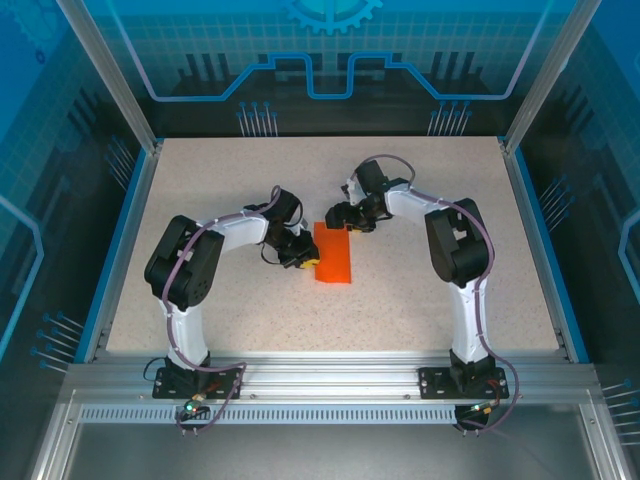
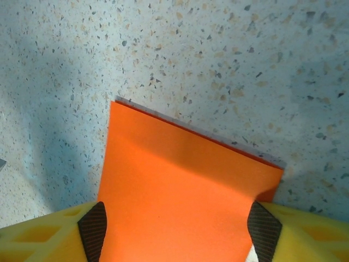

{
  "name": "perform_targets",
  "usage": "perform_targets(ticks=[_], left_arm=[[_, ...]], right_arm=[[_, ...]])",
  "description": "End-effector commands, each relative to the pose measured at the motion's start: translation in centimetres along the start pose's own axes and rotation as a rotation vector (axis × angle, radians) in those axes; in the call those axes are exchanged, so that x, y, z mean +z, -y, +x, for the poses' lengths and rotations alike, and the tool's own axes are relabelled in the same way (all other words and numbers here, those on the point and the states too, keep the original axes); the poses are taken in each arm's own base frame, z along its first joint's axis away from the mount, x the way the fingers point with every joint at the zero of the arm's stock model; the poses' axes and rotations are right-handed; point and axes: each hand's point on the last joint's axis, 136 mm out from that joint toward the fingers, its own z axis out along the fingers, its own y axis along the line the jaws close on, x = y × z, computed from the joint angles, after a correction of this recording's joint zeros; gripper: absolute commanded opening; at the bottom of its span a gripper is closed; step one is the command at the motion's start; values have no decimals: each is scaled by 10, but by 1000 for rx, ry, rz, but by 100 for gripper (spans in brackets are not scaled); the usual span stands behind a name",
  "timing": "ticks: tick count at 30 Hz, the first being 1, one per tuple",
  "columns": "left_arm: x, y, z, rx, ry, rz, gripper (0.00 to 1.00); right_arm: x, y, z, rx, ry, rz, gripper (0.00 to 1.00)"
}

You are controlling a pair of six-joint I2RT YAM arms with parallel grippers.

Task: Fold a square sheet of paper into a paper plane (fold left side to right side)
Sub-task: Third fold the triangle at the center of the table.

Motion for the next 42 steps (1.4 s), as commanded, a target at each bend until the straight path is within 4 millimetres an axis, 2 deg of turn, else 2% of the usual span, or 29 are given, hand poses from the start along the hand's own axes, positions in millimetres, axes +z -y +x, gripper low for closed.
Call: perform_targets(ticks=[1, 3, 7, 11, 13, 18, 23, 27, 31, 37, 42], left_arm=[[-8, 3, 8, -11, 1, -11, 11], [-6, 3, 9, -11, -3, -12, 10], [-3, 4, 10, -24, -9, -2, 0], [-3, 9, 11, -49, -11, 14, 0], [-3, 12, 11, -60, -15, 24, 0], [-2, 17, 14, -78, -29, 41, 0], [0, 17, 16, -101, -54, 37, 0], [3, 15, 17, -117, -74, 24, 0], [4, 13, 18, -124, -78, 16, 0], [5, 16, 19, -121, -79, 18, 0], [4, 17, 20, -117, -77, 14, 0]], right_arm=[[-8, 6, 5, -28, 17, 61, 77], [-15, 5, 2, -50, 40, 71, 80], [-39, -2, -1, -108, 126, 85, 85], [-70, -11, 6, -183, 229, 85, 91], [-82, -14, 16, -218, 255, 80, 92], [-93, -20, 62, -315, 271, 96, 94], [-87, -29, 109, -422, 267, 125, 96], [-80, -40, 132, -522, 263, 163, 97], [-68, -45, 142, -588, 233, 204, 93], [-51, -62, 151, -721, 204, 235, 73], [-34, -75, 157, -823, 185, 236, 72]])
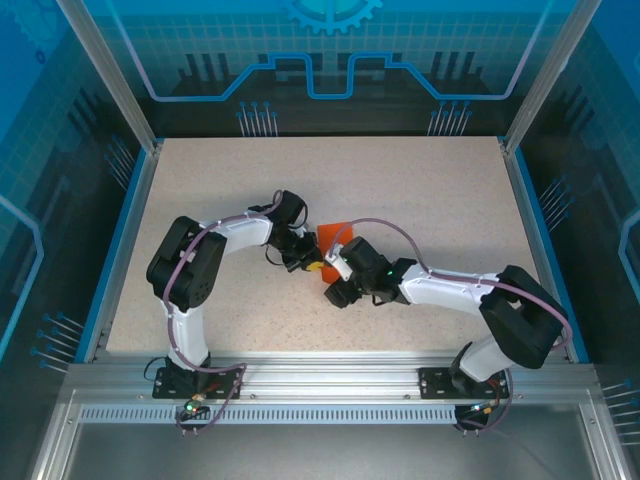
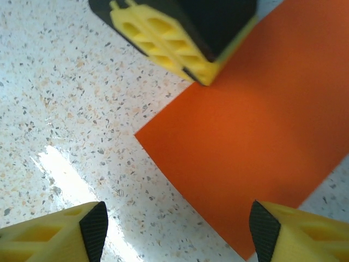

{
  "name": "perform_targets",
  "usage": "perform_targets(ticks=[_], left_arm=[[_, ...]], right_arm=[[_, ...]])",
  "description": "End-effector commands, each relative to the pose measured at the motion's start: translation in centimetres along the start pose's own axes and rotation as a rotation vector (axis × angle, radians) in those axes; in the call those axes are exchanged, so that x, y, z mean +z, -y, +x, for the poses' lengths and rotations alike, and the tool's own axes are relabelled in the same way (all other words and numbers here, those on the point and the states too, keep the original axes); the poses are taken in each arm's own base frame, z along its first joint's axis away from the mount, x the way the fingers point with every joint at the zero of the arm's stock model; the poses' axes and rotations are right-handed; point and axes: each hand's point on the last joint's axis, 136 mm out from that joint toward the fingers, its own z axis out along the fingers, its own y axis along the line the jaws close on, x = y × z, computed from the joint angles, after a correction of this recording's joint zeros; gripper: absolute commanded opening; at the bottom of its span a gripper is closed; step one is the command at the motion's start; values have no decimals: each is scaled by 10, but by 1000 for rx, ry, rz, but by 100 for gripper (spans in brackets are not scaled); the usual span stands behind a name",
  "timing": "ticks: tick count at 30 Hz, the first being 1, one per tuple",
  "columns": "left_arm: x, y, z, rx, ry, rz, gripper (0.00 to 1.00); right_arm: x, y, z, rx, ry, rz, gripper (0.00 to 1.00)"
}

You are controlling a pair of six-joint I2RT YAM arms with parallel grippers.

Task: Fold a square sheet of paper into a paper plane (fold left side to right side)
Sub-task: Third fold the triangle at the center of the table.

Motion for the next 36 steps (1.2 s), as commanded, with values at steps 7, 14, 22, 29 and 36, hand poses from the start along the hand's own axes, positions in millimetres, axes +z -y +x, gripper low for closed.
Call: perform_targets(ticks=[7, 14, 22, 29, 36], left_arm=[[0, 8, 7, -7, -33, 4, 0], [0, 8, 9, -7, -34, 2, 0], [-1, 8, 10, -3, -36, -1, 0], [-11, 13, 8, 39, -24, -8, 4], [-44, 22, 0, 96, 13, 26, 32]], right_arm=[[22, -9, -24, -156, 20, 52, 69], [31, -10, -34, -169, 26, 51, 60], [29, -6, -37, -155, 43, 60, 28], [25, -4, -30, -108, 32, -27, 0], [21, 3, -17, -45, 12, -102, 0]])
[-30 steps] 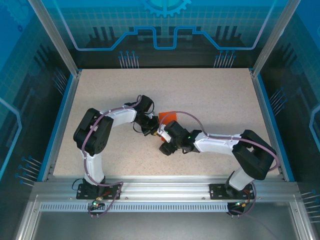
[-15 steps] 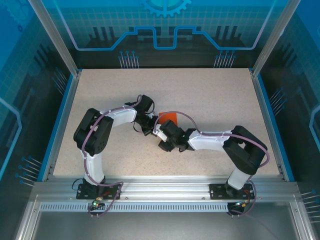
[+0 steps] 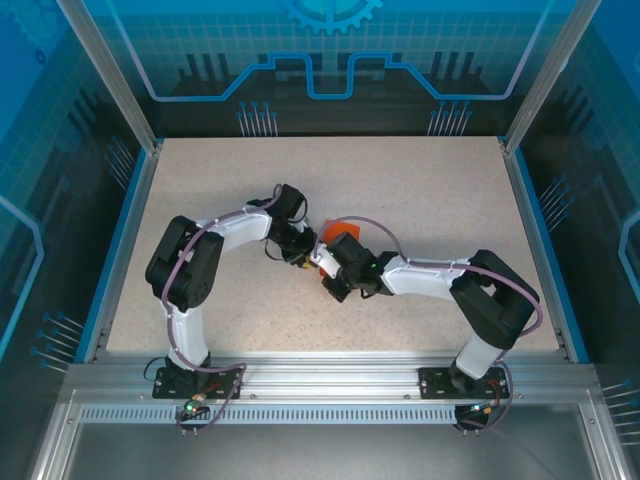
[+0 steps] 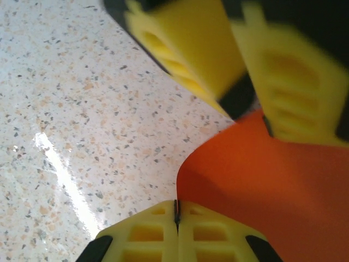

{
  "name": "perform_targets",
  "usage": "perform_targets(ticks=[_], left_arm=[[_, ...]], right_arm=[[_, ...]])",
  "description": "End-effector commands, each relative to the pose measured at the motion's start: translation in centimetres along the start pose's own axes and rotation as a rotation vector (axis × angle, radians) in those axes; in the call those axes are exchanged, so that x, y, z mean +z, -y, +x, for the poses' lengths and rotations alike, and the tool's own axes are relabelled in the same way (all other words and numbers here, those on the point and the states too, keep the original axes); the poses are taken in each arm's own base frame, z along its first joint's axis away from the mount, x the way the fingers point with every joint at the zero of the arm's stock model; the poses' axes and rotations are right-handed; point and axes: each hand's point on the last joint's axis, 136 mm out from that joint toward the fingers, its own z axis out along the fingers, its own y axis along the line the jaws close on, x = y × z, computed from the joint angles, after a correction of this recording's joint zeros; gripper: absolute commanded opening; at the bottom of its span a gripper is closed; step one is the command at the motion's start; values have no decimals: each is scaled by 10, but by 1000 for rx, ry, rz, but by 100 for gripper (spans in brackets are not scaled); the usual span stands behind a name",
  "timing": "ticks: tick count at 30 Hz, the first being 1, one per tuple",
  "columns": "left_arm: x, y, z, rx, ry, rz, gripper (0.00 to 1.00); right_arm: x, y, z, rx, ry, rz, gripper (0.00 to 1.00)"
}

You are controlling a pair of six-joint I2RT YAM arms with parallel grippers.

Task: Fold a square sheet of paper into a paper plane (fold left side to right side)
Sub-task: Third fold the triangle at the center of the table.

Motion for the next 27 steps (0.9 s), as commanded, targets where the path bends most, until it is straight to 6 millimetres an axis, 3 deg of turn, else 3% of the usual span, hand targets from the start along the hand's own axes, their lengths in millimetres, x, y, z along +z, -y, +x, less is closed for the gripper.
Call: perform_targets(ticks=[1, 4, 9, 14, 19, 23, 27], left_arm=[[-34, 15, 2, 71, 16, 27, 36], [-51, 17, 0, 105, 36, 28, 41], [-61, 32, -10, 178, 52, 68, 36], [-40, 57, -28, 224, 13, 114, 25], [-12, 75, -42, 254, -36, 121, 23], [9, 78, -53, 258, -63, 110, 22], [30, 69, -61, 248, -88, 78, 22]], right_arm=[[-7, 4, 1, 57, 21, -56, 0], [-7, 3, 3, 71, 15, -81, 0], [-8, 0, 1, 94, 27, -117, 0], [-6, -2, 2, 121, 19, -158, 0], [-5, -1, 3, 152, 17, -175, 0], [-5, -1, 2, 174, 25, -186, 0], [-3, -1, 1, 187, 21, -196, 0]])
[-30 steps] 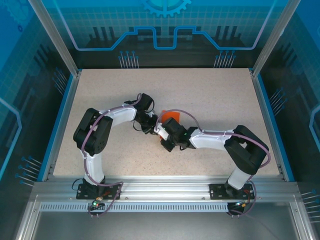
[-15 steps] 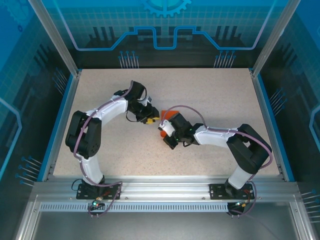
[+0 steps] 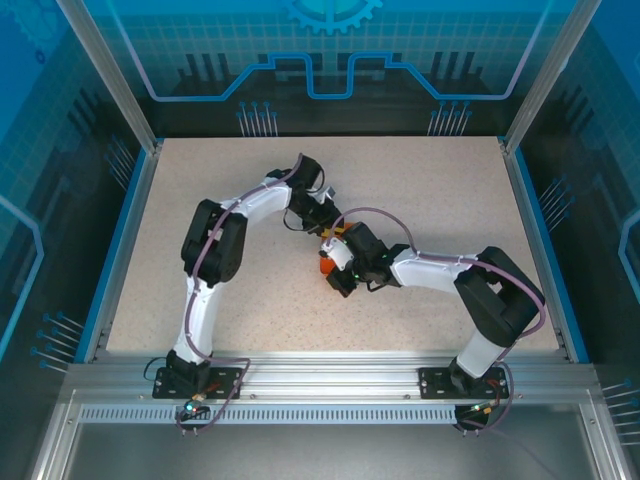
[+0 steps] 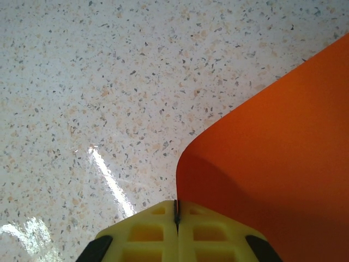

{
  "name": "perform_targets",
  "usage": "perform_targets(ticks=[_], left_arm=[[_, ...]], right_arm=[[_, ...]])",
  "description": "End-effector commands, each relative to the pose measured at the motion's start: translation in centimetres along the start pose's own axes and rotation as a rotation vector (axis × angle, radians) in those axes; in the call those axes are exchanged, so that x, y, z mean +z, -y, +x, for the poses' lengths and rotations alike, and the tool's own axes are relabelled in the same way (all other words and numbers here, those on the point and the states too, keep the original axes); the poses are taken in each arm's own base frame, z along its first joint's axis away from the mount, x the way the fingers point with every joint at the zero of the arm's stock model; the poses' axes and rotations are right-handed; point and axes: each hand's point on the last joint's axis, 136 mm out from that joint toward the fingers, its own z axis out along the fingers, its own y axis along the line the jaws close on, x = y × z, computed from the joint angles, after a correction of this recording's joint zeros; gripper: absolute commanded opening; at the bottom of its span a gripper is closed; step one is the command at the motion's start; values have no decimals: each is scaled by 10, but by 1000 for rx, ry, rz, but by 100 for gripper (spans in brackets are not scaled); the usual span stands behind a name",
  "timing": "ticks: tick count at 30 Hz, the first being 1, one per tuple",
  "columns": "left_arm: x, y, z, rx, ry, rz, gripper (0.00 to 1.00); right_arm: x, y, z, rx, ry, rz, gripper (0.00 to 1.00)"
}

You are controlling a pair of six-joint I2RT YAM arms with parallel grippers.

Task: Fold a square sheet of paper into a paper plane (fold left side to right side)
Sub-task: Third fold the triangle at the center of the table.

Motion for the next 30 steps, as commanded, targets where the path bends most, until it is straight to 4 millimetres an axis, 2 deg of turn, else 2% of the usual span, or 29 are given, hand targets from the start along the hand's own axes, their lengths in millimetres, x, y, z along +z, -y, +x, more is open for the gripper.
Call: perform_targets(ticks=[1, 10, 15, 20, 27, 28, 30], left_arm=[[10, -4, 3, 3, -51, -9, 21], [34, -41, 6, -28, -76, -112, 19], [42, -52, 10, -41, -87, -126, 18], [45, -56, 12, -47, -93, -133, 18], [44, -54, 12, -46, -90, -133, 18], [44, -54, 12, -46, -90, -133, 18], [44, -54, 12, -46, -90, -133, 18]], right_arm=[[3, 0, 1, 38, 2, -29, 0], [2, 10, 1, 129, 14, -62, 0], [0, 26, 3, 222, 14, -74, 0], [-2, 47, 10, 300, -10, -45, 0], [-2, 66, 19, 366, -28, 12, 0], [-5, 70, 7, 365, -3, 20, 0], [-5, 74, 8, 385, -1, 30, 0]])
